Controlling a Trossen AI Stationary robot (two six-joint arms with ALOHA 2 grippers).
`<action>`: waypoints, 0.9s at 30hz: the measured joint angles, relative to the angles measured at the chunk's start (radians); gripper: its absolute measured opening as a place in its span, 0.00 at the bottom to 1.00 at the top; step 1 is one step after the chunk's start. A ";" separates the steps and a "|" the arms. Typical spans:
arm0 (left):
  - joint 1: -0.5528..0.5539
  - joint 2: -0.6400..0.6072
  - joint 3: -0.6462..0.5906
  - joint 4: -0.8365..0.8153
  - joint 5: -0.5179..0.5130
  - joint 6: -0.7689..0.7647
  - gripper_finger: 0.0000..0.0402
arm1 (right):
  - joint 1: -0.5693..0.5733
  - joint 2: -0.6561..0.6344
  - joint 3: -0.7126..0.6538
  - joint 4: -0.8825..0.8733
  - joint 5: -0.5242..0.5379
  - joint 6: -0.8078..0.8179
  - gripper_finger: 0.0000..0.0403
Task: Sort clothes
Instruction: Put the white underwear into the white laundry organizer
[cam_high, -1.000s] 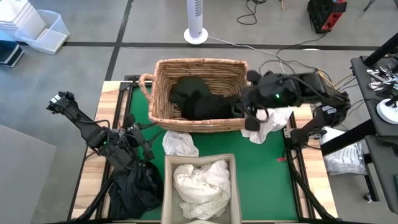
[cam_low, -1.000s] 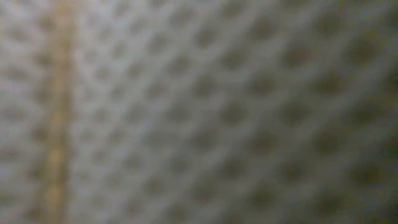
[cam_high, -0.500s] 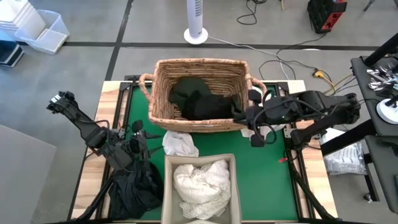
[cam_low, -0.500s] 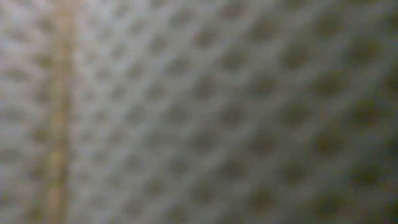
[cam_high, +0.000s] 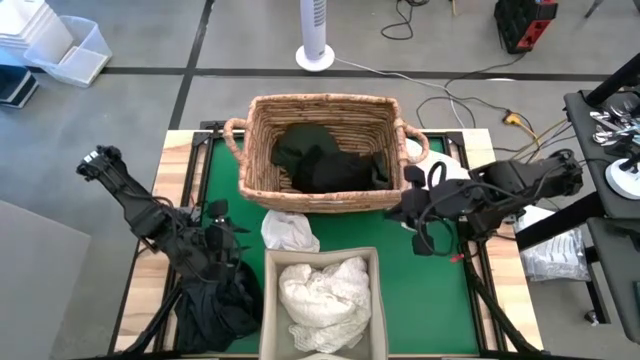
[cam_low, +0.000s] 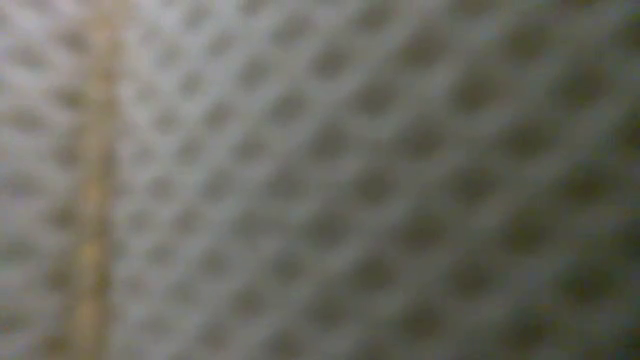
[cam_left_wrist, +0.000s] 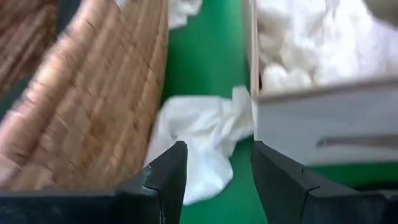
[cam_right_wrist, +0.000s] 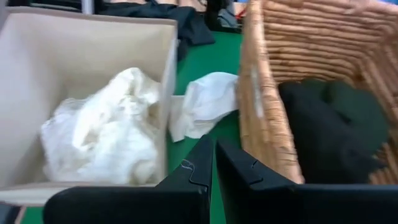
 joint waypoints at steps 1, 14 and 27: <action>-0.004 0.002 0.000 -0.015 0.004 -0.009 0.39 | 0.010 0.001 0.001 0.000 0.000 0.011 0.03; -0.035 0.016 -0.088 -0.035 -0.013 -0.118 0.39 | 0.105 0.023 0.000 0.014 0.000 0.067 0.03; -0.031 0.019 -0.392 0.240 -0.096 -0.433 0.39 | 0.130 0.055 0.000 0.018 0.009 0.018 0.03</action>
